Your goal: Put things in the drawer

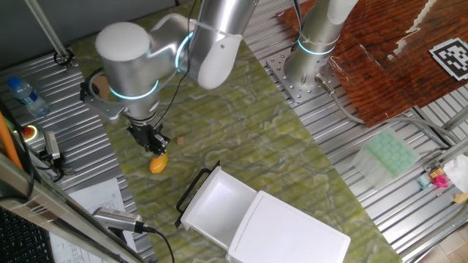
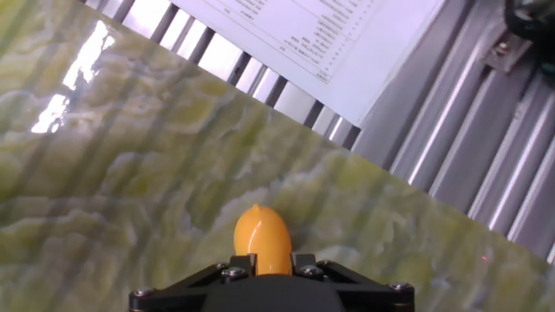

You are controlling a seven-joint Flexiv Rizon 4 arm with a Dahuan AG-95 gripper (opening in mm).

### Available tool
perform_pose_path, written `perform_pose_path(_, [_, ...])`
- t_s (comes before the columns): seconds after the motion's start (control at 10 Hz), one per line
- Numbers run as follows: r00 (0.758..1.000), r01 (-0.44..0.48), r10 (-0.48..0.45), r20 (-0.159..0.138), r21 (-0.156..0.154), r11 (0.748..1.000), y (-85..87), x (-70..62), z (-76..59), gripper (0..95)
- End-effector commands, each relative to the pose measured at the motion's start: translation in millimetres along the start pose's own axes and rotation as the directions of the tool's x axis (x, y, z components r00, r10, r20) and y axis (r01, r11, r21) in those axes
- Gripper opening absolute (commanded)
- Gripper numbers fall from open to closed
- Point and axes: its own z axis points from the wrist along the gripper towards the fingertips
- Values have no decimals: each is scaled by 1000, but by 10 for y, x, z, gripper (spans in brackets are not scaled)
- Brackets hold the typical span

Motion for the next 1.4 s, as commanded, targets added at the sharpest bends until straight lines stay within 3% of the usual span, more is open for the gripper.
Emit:
perform_pose_path(0.1, [1000, 4, -4, -3, -5, 1000, 0, -20, 6, 380])
perform_pose_path(0.5, [999, 42, -42, -10, 3, 999, 0, -20, 6, 380])
perform_pose_path(0.8, [1000, 10, -10, -14, 22, 1000, 1, -143, 22, 380])
perform_pose_path(1.0, [1000, -10, 10, 5, 31, 999, -22, -160, 70, 380])
perform_pose_path(1.2, [1000, 10, -10, 1, 41, 999, -46, -147, 191, 380])
perform_pose_path(1.3, [1000, 12, -12, 3, 39, 999, -41, -131, 245, 570])
perform_pose_path(1.4, [1000, 1, -1, 3, 39, 999, -8, -109, 311, 570])
